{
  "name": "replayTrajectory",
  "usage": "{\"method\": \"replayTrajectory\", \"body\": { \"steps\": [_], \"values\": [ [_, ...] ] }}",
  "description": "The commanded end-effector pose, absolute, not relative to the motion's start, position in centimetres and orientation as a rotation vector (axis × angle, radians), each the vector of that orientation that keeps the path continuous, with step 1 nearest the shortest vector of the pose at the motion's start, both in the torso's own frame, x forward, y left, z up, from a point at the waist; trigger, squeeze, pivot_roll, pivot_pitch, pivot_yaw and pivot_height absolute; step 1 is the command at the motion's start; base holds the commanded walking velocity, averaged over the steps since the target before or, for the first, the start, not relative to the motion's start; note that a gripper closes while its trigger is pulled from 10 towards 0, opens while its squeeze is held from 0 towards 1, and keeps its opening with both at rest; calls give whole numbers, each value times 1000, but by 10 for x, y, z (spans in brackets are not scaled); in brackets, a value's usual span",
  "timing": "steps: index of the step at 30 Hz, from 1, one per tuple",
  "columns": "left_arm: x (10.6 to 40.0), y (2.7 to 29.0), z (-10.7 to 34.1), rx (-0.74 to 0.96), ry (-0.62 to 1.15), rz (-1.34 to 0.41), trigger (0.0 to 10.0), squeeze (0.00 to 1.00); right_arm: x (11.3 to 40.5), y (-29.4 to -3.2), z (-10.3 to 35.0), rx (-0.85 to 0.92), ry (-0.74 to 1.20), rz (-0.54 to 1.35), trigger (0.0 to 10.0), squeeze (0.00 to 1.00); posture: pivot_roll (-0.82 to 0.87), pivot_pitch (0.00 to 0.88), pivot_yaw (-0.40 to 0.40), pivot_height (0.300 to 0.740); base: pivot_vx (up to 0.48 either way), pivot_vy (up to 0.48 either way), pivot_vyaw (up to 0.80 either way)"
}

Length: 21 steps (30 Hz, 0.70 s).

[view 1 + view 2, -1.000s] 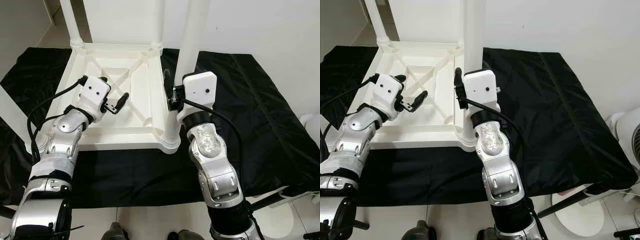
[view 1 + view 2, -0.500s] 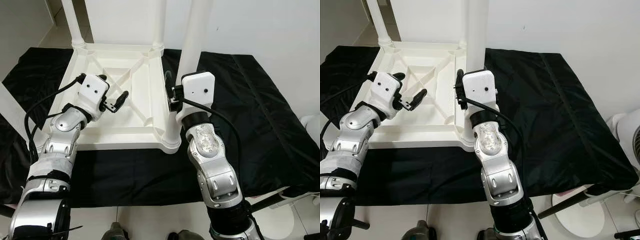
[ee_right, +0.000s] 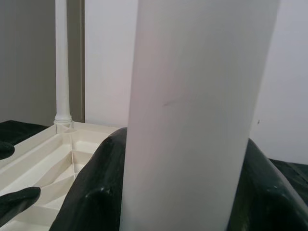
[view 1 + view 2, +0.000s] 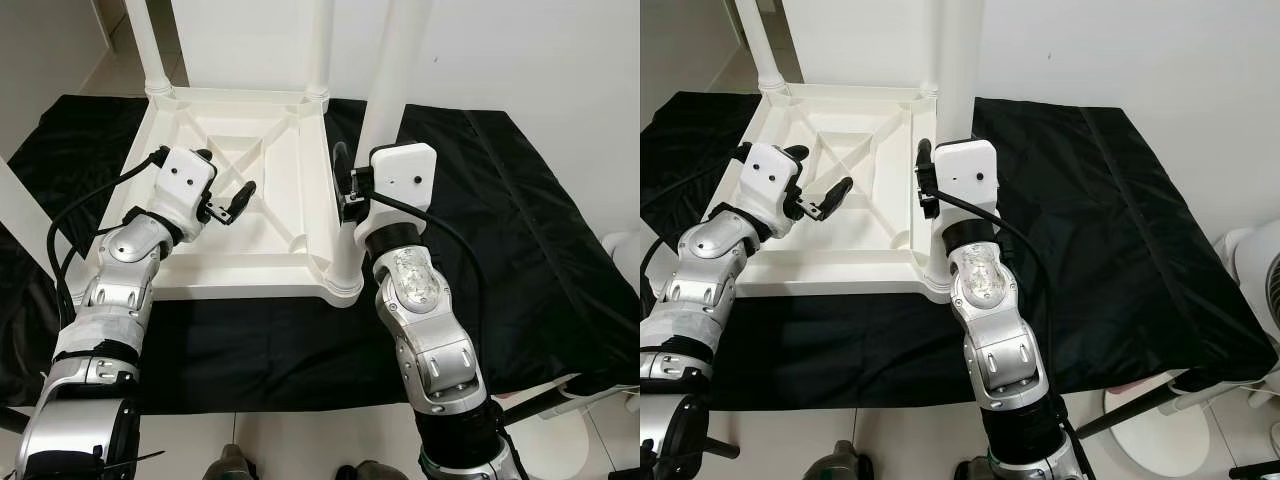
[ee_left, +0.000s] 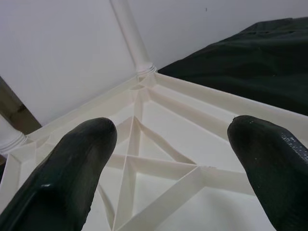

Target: Building children table

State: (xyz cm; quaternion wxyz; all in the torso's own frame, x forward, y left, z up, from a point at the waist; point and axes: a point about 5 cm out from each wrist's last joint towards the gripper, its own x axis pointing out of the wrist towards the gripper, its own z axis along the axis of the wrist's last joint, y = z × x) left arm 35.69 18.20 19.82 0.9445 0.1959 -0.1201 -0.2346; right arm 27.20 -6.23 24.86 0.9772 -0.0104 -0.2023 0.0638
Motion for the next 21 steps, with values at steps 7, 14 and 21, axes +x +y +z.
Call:
{"method": "replayTrajectory", "body": {
  "steps": [7, 14, 21],
  "values": [
    [351, 166, 212, 350, -290, -603, 10000, 0, 275, -70, 241, 218, -317, 57, 10000, 0, 39, 23, -25, 740, 0, 0, 0],
    [349, 159, 231, 323, -341, -653, 10000, 0, 274, -77, 244, 377, -310, 41, 10000, 0, 39, 24, -24, 740, 0, 0, 0],
    [338, 141, 258, 283, -397, -771, 10000, 0, 272, -84, 240, 497, -284, 22, 10000, 0, 27, 31, -15, 740, 0, 0, 0]
  ]
}}
